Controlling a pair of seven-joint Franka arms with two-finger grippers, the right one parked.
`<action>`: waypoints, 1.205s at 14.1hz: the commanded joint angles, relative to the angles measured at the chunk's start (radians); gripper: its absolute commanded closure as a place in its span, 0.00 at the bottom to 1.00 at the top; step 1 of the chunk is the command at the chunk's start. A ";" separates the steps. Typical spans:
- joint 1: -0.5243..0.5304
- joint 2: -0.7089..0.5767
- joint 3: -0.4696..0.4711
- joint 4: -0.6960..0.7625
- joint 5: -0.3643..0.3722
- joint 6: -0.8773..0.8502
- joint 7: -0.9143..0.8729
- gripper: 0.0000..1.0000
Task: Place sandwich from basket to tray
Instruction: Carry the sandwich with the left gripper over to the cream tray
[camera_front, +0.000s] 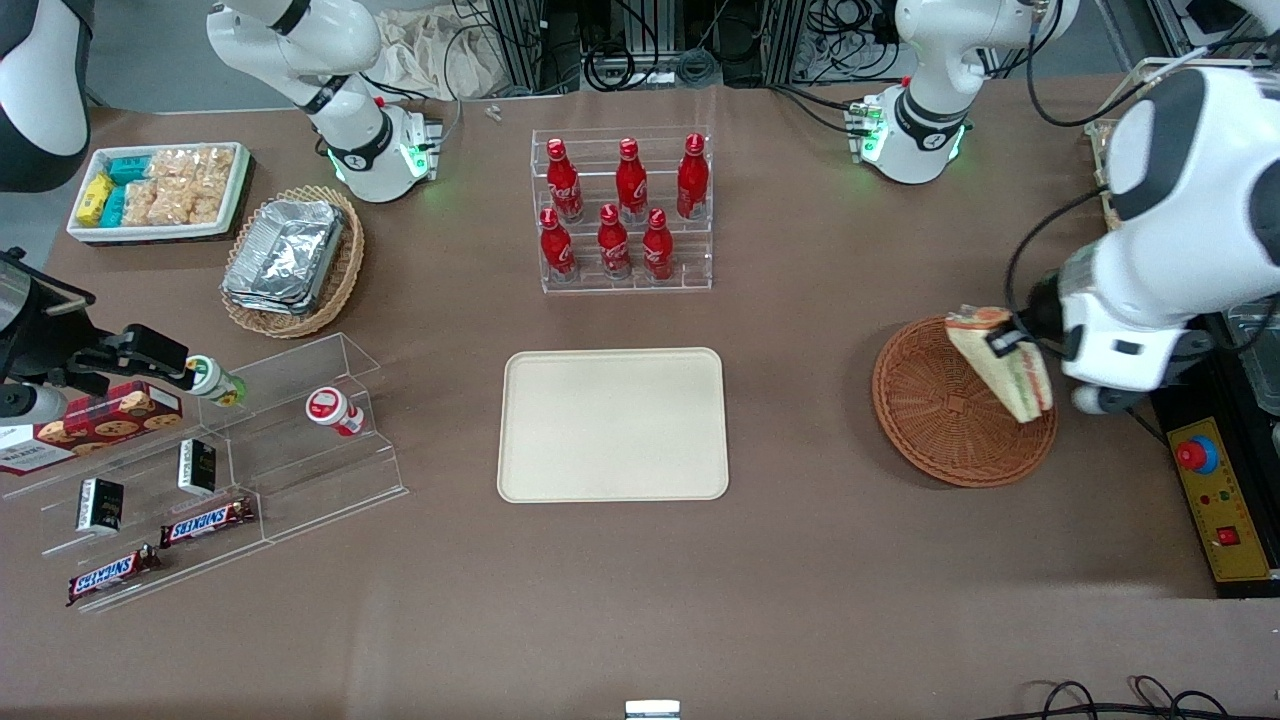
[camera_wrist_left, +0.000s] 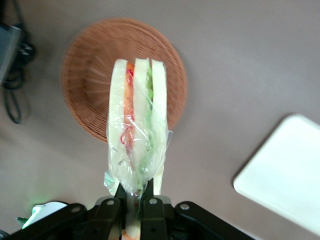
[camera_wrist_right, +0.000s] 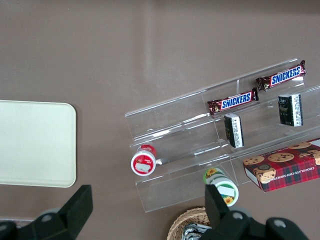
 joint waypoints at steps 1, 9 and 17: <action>-0.002 0.025 -0.089 0.035 -0.031 -0.019 -0.012 1.00; -0.091 0.140 -0.263 0.057 0.045 0.114 -0.007 1.00; -0.208 0.356 -0.267 0.055 0.104 0.383 -0.019 1.00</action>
